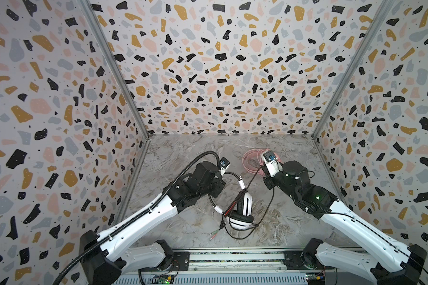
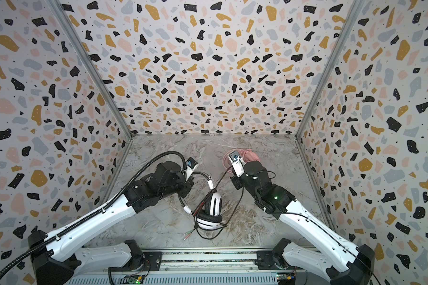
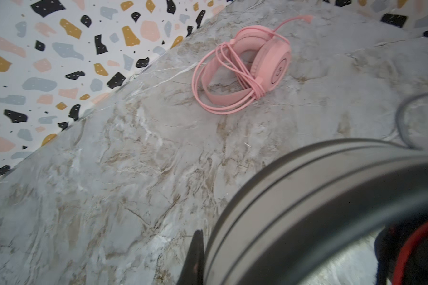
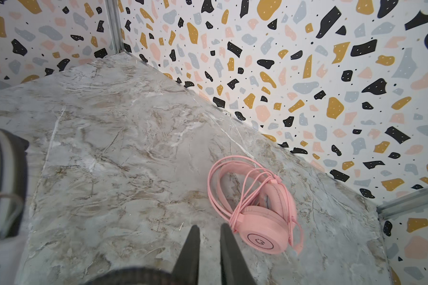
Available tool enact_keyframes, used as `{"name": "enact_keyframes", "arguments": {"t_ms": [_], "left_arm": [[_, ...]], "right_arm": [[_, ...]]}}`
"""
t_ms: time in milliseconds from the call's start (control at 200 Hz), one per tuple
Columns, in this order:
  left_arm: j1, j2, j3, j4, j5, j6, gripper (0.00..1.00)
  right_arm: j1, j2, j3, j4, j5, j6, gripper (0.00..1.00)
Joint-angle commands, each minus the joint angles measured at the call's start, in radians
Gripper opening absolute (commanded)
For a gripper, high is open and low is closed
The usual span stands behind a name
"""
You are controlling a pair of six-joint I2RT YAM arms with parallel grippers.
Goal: Wrap the headphones
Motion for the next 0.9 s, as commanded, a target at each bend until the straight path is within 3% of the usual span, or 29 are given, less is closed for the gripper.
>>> {"name": "enact_keyframes", "arguments": {"t_ms": [0,245,596,896], "left_arm": [[0.001,-0.083,0.06,0.116,0.155,-0.047,0.0],[0.001,-0.122,0.107,0.158,0.327,-0.115,0.0],[0.002,-0.169,0.117,0.174,0.166,-0.13,0.0],[0.003,-0.148,0.147,0.221,0.262,-0.171,0.0]], "right_arm": [[-0.006,0.001,-0.004,0.057,-0.054,0.036,0.19],[-0.07,0.055,-0.069,0.154,-0.15,0.111,0.2],[-0.238,0.138,-0.119,0.223,-0.287,0.199,0.18],[-0.388,0.25,-0.035,0.272,-0.427,0.242,0.08]]}}
